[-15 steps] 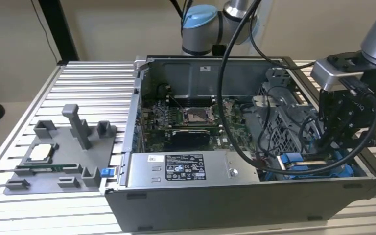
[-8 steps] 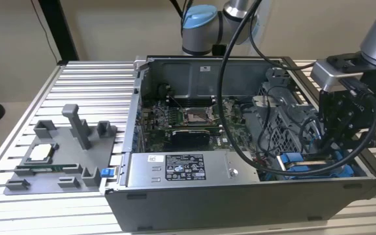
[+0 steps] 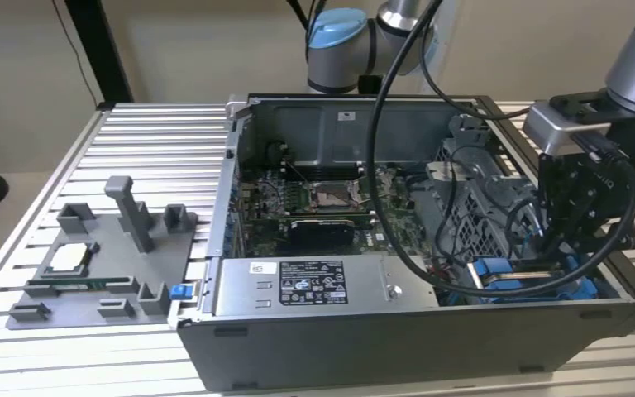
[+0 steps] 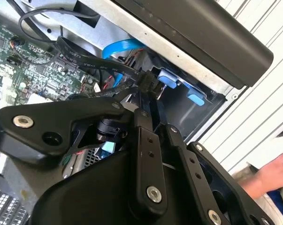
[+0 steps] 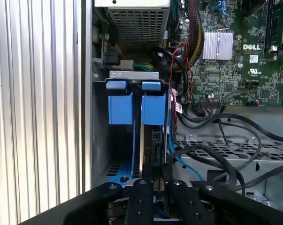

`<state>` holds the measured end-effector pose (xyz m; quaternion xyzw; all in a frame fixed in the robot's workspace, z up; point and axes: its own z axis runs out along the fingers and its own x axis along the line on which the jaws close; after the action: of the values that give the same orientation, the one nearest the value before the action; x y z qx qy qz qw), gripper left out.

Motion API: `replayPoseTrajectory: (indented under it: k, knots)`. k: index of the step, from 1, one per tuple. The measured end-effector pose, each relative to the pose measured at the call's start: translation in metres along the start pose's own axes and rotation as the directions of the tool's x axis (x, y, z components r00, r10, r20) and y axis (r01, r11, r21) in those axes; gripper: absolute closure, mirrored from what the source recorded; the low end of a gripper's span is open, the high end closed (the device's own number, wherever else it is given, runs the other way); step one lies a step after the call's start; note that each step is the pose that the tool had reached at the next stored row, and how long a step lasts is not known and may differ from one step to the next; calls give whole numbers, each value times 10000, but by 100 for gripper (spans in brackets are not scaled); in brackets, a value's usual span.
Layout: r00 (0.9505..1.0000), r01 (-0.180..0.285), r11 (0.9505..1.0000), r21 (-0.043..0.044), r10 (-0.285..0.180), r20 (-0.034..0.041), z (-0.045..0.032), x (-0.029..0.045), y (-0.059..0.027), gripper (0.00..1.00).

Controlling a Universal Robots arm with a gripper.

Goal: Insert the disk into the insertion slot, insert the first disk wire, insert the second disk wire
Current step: 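Insert the first disk wire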

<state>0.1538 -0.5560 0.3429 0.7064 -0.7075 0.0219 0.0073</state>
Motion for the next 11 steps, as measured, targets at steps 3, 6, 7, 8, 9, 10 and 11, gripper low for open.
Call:
replayPoseTrajectory:
  k: [3, 6, 7, 8, 9, 10, 11]
  knots:
    - [10000, -2, 10000, 41, 2, -2, 3, -22, 0, 100]
    - [10000, -2, 10000, 60, 3, -5, 30, -33, 1, 100]
    - [10000, -2, 10000, 62, 3, -12, 44, -34, 2, 100]
    - [10000, -3, 10000, 63, 3, -23, 58, -34, 3, 100]
    - [10000, -2, 10000, 64, 2, -36, 74, -35, 4, 100]
    - [10000, -2, 10000, 66, 2, -41, 91, -36, 6, 100]
    - [10000, -2, 10000, 66, 2, -35, 112, -37, 8, 100]
